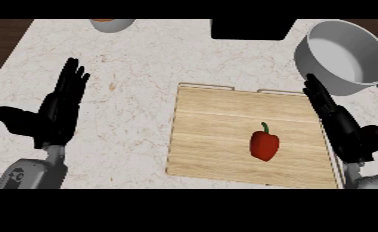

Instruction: Pick the bell pepper from the tray and place it in the pot

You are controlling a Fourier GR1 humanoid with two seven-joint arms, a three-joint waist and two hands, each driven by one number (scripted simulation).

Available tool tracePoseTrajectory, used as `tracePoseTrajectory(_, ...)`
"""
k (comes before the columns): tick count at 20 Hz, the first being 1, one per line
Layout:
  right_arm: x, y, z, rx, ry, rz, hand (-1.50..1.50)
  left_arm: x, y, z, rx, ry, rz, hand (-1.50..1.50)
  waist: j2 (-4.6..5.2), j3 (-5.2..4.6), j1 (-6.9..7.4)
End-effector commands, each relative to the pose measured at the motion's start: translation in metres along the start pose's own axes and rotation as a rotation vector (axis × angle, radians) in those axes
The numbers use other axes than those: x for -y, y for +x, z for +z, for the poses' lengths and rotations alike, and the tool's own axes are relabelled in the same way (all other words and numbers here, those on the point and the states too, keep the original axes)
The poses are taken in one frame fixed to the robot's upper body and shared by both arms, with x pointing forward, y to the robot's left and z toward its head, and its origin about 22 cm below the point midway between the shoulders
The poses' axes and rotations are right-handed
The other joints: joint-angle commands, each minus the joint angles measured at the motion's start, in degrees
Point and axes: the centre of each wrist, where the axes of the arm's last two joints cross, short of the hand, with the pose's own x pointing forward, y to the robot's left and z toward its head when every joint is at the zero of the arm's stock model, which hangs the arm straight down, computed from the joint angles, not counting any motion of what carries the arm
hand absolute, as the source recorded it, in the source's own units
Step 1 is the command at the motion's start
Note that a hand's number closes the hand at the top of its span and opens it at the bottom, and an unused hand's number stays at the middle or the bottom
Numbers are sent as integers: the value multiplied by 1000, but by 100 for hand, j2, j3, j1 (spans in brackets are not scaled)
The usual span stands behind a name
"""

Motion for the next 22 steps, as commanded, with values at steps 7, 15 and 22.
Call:
tracePoseTrajectory(7,94,143,-29,252,219,658,150,-1,29,-16,134,-19,-41,0,-132,-142,-92)
tracePoseTrajectory(15,136,86,-9,466,299,569,-150,8,40,-24,148,-31,-20,0,-12,37,-166)
tracePoseTrajectory(22,87,124,13,341,434,849,-150,8,35,-33,152,-16,-25,0,-29,20,-242)
